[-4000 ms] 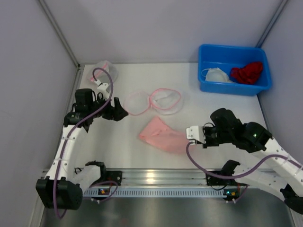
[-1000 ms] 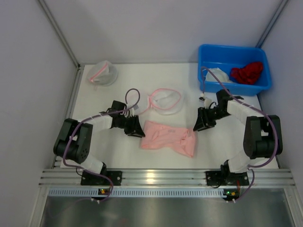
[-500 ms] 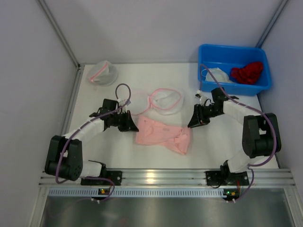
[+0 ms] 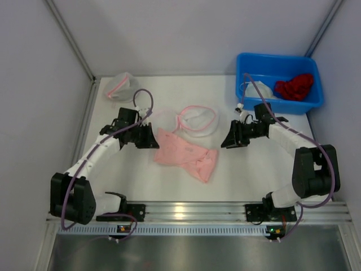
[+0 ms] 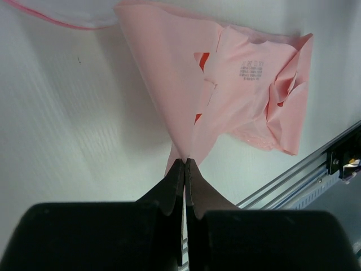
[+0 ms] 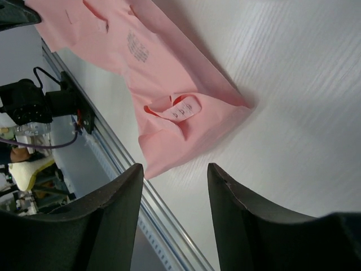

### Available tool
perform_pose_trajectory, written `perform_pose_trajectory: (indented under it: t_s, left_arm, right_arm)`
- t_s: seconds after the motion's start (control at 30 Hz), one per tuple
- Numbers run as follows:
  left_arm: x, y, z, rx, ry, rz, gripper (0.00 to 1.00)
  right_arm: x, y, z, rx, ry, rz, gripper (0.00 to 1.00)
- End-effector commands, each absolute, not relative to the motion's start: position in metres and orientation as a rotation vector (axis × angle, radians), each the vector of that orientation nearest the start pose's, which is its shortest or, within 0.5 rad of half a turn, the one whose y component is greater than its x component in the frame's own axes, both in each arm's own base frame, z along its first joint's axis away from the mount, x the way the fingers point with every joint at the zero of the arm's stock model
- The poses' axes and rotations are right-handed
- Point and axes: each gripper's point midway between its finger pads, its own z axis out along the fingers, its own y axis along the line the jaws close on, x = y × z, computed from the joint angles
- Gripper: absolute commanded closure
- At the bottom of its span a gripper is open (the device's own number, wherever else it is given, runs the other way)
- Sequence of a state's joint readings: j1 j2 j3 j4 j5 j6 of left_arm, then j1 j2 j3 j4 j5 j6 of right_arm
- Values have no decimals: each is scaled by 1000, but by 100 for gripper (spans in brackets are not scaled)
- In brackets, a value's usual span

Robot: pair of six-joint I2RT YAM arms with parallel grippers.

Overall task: Place the bra in the laundry bag and zip it closed
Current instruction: Adjust the bra at the center of the board.

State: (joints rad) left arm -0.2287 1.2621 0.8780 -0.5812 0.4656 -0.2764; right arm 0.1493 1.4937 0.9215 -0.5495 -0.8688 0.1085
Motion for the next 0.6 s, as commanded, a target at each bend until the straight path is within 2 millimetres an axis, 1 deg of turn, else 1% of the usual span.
perform_pose_trajectory:
  t_s: [0.0,0.07,0.1,0.17,0.2,0.23,0.27,0.33,0.4,0.47,0.53,0.57]
  left_arm:
    - [250,-157,119,196,2620,-747,100]
    - [251,-159,119,237,2616,-697,100]
    - [250,-167,123,284,2600,-691,100]
    - [251,-169,128,327,2575,-634,100]
    - [249,-179,135,379,2552,-634,100]
    - [248,-182,140,404,2533,-625,100]
    - [248,-185,143,423,2521,-625,100]
    - [241,-200,148,489,2504,-659,100]
    - [236,-208,149,524,2504,-677,100]
    - [234,-216,149,561,2505,-698,100]
    - [232,-223,146,575,2523,-719,100]
    - [232,-228,149,584,2518,-738,100]
  right_arm:
    - [247,185,106,-321,2547,1295,50]
    - [243,184,101,-301,2573,1304,50]
    - [241,185,99,-300,2582,1312,50]
    - [235,185,91,-302,2608,1315,50]
    - [232,186,88,-302,2617,1317,50]
    - [229,186,84,-293,2632,1319,50]
    - [228,186,82,-296,2637,1317,50]
    - [224,190,79,-307,2648,1329,49]
    - [223,197,80,-319,2644,1359,49]
    - [222,201,76,-324,2658,1369,49]
    - [223,206,73,-350,2671,1365,55]
    - [225,208,71,-364,2674,1360,59]
